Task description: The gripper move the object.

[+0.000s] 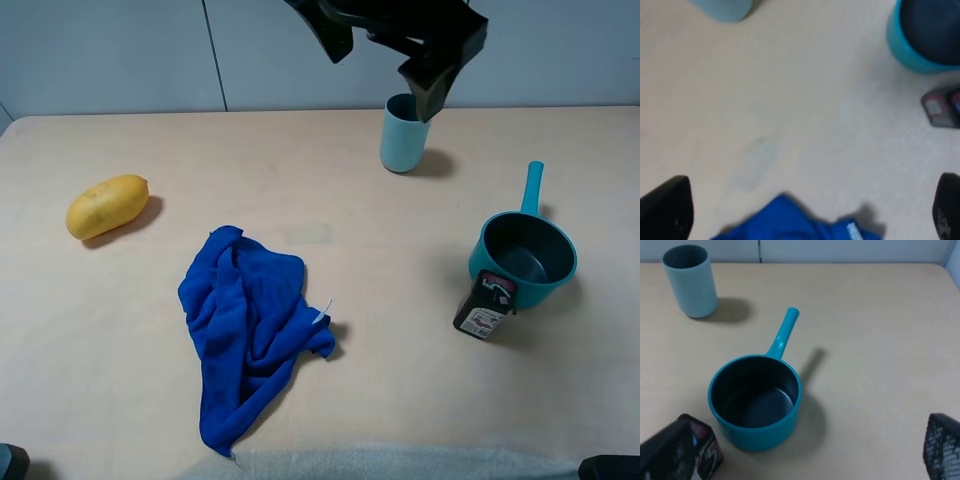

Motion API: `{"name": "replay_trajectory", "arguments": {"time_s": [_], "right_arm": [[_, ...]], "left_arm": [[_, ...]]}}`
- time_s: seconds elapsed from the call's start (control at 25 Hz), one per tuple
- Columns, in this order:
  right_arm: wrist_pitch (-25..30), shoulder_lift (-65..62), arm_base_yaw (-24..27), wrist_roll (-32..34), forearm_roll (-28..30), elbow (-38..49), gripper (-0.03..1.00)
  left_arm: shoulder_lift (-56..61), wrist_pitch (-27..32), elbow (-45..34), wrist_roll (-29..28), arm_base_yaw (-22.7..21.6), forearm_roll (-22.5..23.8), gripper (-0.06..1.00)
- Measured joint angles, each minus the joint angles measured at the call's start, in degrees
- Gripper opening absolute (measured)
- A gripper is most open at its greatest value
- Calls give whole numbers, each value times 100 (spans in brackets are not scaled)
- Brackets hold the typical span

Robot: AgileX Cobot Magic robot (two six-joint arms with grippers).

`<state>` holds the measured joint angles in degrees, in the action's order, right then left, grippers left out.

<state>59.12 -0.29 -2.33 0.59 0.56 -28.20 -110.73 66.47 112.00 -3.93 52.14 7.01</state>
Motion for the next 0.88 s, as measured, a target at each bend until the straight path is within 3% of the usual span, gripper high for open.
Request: {"name": "replay_trajectory", "arguments": {"time_s": [0.88], "right_arm": [[0,0,0,0,0,0,69]], "left_arm": [[3909,-247,-4326,1,-1036,54,97]]}}
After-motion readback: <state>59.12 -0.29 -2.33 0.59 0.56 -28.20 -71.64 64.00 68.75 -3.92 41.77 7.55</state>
